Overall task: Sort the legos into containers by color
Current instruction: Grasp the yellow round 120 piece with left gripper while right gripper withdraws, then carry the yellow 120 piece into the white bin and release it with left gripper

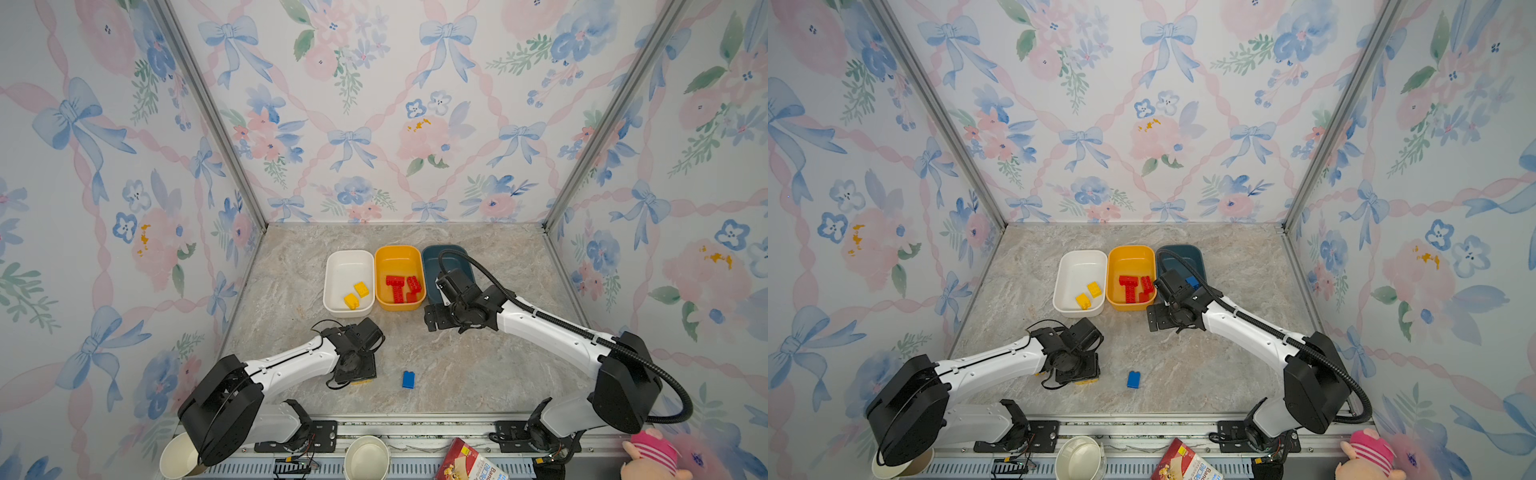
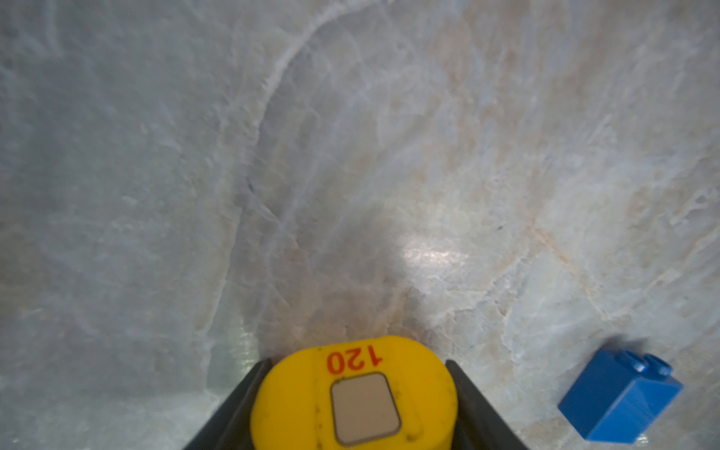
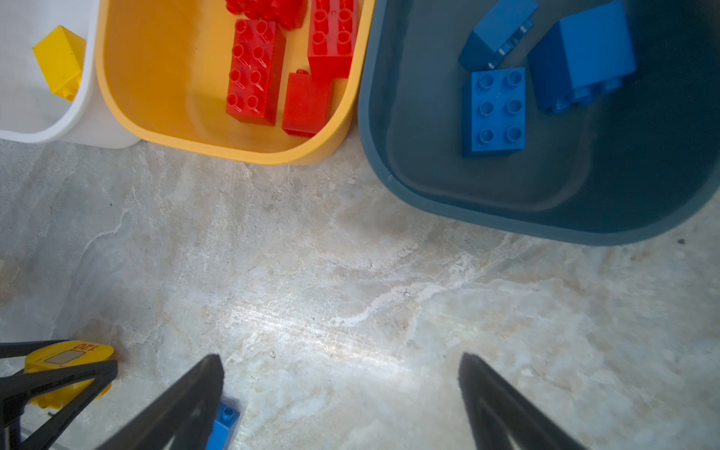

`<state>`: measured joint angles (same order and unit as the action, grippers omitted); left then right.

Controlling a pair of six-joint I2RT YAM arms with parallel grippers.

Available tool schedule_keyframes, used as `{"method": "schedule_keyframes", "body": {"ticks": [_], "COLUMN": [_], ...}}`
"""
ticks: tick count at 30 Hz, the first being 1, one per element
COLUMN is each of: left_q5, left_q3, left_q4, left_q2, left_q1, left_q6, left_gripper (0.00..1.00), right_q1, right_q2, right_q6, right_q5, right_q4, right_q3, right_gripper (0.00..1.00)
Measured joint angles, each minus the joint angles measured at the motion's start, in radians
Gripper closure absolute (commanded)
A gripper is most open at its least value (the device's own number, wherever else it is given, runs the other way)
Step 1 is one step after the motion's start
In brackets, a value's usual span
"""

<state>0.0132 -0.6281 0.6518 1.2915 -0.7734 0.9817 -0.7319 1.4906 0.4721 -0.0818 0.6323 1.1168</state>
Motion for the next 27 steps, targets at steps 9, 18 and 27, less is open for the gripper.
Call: {"method": "schedule_keyframes", "body": {"ticks": [9,18,27], "left_q5": [-0.018,-0.078,-0.122], "left_q3": [-0.019,-0.160,-0.314], "left_q4": [0.002,0.001,0.001], "left_q2": [-0.027,-0.053,-0.010], "left_q1": [0.000,0.064,0.232], "left_q6": [0.000,-0.032,-0.163], "left_gripper": [0.44,0.44,0.43], "right_q1": [0.000,-0.002,-0.010], "right_q2": [-0.024,-0.033,-0.050], "right_q6": [0.011,0.031,0.053], "right_q5": [0.000,0.011,0.019], "right_q4": [-0.003,-0.012,-0.021], "right_q3": [-0.010,-0.035,-0.043], "right_gripper": [0.03,0.03,0.03]}}
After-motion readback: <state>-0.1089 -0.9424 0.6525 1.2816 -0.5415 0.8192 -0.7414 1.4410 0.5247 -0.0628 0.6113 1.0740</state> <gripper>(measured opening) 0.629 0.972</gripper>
